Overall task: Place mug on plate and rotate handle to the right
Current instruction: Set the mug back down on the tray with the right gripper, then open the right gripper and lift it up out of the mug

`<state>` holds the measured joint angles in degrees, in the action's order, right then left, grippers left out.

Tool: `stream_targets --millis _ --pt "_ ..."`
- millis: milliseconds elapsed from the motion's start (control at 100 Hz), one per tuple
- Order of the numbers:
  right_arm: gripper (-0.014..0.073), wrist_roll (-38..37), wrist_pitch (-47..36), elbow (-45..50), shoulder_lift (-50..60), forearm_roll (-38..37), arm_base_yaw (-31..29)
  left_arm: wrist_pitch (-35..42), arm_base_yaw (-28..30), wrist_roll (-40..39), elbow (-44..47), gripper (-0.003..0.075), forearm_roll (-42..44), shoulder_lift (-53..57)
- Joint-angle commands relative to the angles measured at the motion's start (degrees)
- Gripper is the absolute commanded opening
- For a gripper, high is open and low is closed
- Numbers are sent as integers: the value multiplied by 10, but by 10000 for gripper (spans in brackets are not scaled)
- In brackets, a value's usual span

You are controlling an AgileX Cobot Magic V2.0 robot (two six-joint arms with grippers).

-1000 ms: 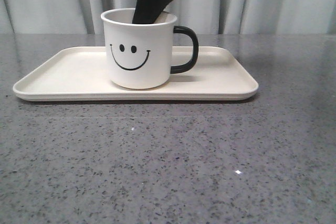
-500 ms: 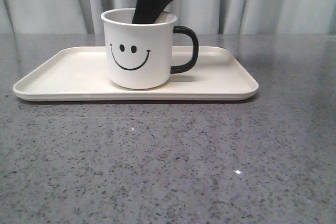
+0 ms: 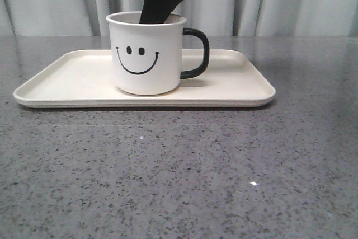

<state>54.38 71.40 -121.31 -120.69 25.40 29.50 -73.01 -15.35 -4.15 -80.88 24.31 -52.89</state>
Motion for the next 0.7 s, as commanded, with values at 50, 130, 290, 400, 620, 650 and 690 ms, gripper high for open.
stream_targets --millis 50,130,290,400,620,650,690 --pt "197 3 51 -15 35 24 1 19 1 -5 -14 -20 13 4" --pt "197 3 51 -15 36 24 1 19 1 -5 -14 -20 13 4" --pt "279 1 50 -15 40 24 1 19 1 -5 -14 -20 13 4" --pt "332 1 42 -16 51 24 1 19 1 -5 -14 -20 13 4" --pt "332 -13 23 -41 83 23 1 19 1 -5 -14 -20 13 4" --pt "332 -20 23 -49 88 22 0 19 1 -5 -14 -20 13 4" --pt "332 -31 22 -62 95 22 -2 19 1 -5 -14 -20 13 4"
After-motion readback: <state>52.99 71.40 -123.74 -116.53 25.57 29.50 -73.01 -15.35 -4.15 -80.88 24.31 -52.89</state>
